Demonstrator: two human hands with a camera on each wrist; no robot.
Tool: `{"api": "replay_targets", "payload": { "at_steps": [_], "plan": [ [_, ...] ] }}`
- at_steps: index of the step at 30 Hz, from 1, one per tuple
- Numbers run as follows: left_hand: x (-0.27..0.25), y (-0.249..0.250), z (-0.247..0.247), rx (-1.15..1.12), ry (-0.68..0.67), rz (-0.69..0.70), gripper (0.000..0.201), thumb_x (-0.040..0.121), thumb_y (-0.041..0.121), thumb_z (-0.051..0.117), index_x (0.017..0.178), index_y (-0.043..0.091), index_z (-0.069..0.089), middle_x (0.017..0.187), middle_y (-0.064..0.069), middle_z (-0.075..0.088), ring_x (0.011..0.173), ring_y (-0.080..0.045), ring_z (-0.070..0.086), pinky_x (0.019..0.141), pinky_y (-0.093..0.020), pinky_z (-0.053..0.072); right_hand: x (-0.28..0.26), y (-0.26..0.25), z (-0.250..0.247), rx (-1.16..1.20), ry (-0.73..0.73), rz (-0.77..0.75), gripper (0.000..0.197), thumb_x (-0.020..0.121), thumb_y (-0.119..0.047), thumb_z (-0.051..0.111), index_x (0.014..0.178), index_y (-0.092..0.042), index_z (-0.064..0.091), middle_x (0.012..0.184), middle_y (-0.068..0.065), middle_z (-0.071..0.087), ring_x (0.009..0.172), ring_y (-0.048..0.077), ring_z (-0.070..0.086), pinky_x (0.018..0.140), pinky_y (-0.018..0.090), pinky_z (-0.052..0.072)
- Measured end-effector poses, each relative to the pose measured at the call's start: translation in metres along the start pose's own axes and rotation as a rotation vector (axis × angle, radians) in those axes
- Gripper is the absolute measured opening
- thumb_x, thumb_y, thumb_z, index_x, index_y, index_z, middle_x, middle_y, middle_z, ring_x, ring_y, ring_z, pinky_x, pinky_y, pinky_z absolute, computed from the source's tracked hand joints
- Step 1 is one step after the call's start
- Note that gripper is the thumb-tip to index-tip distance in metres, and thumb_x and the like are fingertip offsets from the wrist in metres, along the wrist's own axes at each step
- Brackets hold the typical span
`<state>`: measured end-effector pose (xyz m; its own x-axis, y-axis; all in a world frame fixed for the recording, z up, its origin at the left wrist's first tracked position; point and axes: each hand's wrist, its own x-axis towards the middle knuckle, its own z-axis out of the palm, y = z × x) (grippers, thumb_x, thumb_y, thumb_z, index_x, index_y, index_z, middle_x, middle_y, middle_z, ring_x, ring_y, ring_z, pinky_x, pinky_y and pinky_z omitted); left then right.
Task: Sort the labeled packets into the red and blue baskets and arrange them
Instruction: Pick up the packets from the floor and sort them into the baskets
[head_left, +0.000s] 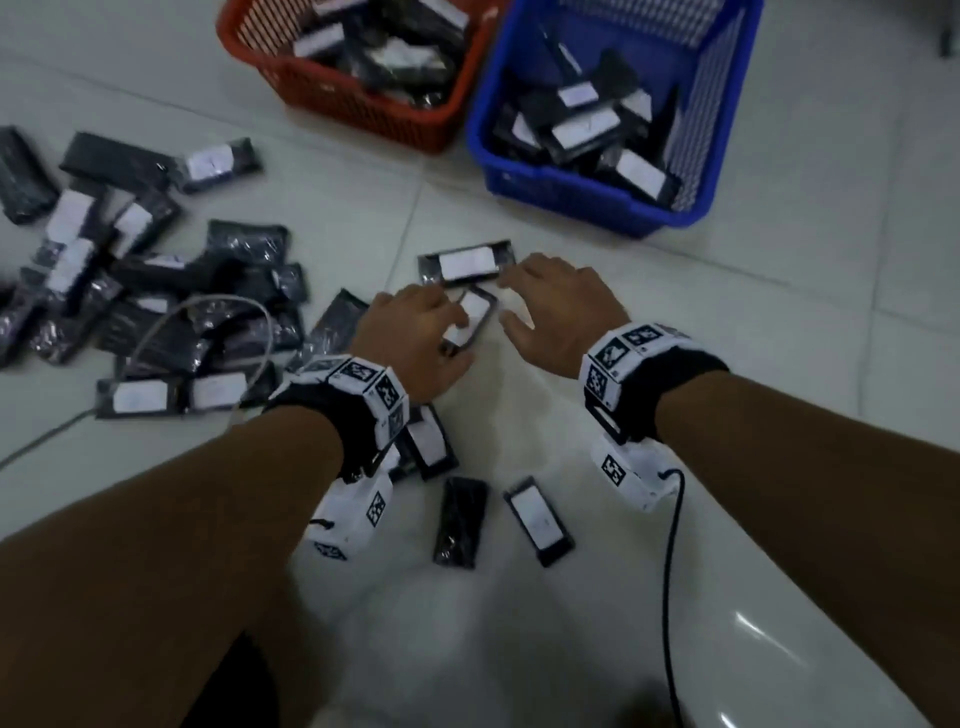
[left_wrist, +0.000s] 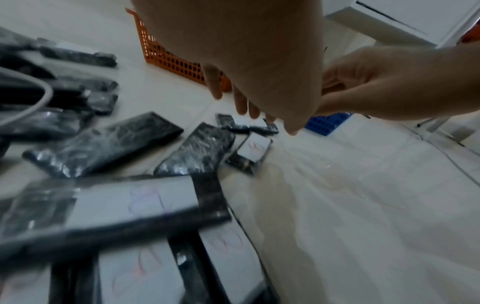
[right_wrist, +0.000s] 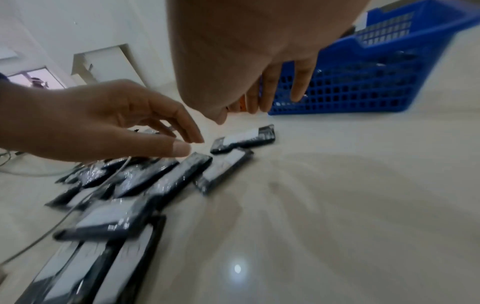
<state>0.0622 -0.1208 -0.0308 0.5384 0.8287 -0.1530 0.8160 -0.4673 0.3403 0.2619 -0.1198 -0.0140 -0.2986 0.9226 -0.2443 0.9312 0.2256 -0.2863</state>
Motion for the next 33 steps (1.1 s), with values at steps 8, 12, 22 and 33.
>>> {"api": "replay_targets", "payload": {
  "at_steps": [8, 12, 22, 33],
  "plan": [
    [-0.075, 0.081, 0.049, 0.067, -0.394, -0.304, 0.067, 0.072, 0.066, 0.065, 0.111, 0.014, 0.049, 0.109, -0.008, 0.054, 0.101, -0.030, 0.056, 0.074, -0.036, 0.044, -0.102, 0.012, 0.038, -0.022, -0.441, 0.045, 0.043, 0.083, -0.060, 0.058, 0.108, -0.025, 0.055, 0.107, 0.002, 0.060, 0.095, 0.027, 0.059, 0.078, 0.034, 0.046],
    [-0.091, 0.091, 0.062, 0.146, -0.530, -0.451, 0.079, 0.069, 0.064, 0.071, 0.121, 0.013, 0.039, 0.113, -0.011, 0.057, 0.101, -0.032, 0.059, 0.074, -0.037, 0.046, -0.125, -0.003, 0.058, -0.089, -0.494, 0.044, 0.056, 0.077, -0.066, 0.063, 0.105, -0.019, 0.053, 0.094, 0.005, 0.050, 0.084, 0.027, 0.054, 0.071, 0.031, 0.039],
    [-0.081, 0.093, 0.064, -0.091, -0.362, -0.632, 0.064, 0.075, 0.033, 0.071, 0.122, 0.006, 0.037, 0.113, -0.014, 0.053, 0.098, -0.035, 0.057, 0.070, -0.037, 0.048, -0.104, 0.000, 0.074, 0.206, -0.390, 0.167, 0.032, 0.087, -0.036, 0.064, 0.107, -0.016, 0.047, 0.102, 0.008, 0.060, 0.084, 0.027, 0.058, 0.071, 0.034, 0.048],
    [-0.045, 0.086, 0.042, -1.742, -0.041, -1.024, 0.010, 0.097, 0.011, 0.051, 0.089, 0.010, 0.057, 0.108, -0.017, 0.069, 0.095, -0.031, 0.066, 0.080, -0.043, 0.056, -0.073, 0.034, 0.050, 0.536, 0.006, 0.302, 0.026, 0.093, -0.027, 0.056, 0.117, -0.018, 0.054, 0.109, 0.006, 0.062, 0.095, 0.026, 0.058, 0.080, 0.033, 0.047]
  ]
}}
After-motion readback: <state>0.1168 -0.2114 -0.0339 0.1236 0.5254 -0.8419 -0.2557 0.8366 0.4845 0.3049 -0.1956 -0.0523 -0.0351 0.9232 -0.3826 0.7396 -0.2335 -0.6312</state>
